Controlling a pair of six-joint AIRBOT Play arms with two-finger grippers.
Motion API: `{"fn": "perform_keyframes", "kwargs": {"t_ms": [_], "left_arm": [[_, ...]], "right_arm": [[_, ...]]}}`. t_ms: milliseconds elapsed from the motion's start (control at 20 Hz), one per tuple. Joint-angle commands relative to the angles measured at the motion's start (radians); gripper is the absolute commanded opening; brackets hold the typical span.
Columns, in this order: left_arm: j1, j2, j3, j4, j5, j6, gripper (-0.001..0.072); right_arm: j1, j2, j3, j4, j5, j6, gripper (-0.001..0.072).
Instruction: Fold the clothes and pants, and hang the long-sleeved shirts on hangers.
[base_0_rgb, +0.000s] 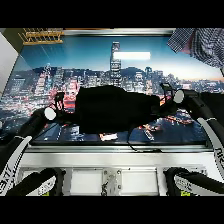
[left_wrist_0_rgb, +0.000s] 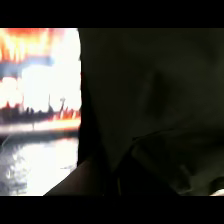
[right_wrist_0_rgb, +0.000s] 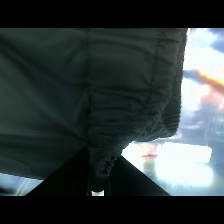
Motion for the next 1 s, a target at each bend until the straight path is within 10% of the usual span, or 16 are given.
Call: {"fn": "perform_keyframes", "kwargs": {"t_ms": [0, 350, 450, 500, 550, 900, 950], "left_arm": [[-0.043, -0.049, -0.064, -0.006, 0.037, -0.003, 0.0005], [-0.076, -0.039, -0.002, -0.002, -0.029, -0.002, 0.0007], [-0.076, 0.031, 0.021, 0.002, -0.059, -0.001, 0.0412], [-0.076, 0.071, 0.037, 0.005, -0.081, -0.001, 0.0518], [-0.075, 0.115, 0.06, 0.006, -0.116, -0.001, 0.0517], [-0.077, 0.328, 0.135, -0.001, -0.222, -0.029, 0.0514], [-0.077, 0.337, 0.135, -0.004, -0.222, -0.037, 0.0427]], "right_arm": [[0.005, 0.0, -0.105, 0.006, -0.109, 0.001, 0.0024], [0.005, 0.002, -0.118, 0.055, -0.112, -0.005, 0.0037], [0.003, 0.026, -0.101, 0.057, -0.08, -0.01, 0.0182], [-0.004, 0.048, -0.084, 0.059, -0.051, -0.039, 0.0464], [-0.015, 0.077, -0.057, 0.057, 0.001, -0.068, 0.0637], [-0.308, 0.18, 0.039, 0.233, 0.148, -0.269, 0.0643], [-0.363, 0.146, 0.04, 0.326, 0.149, -0.336, 0.0656]]}}
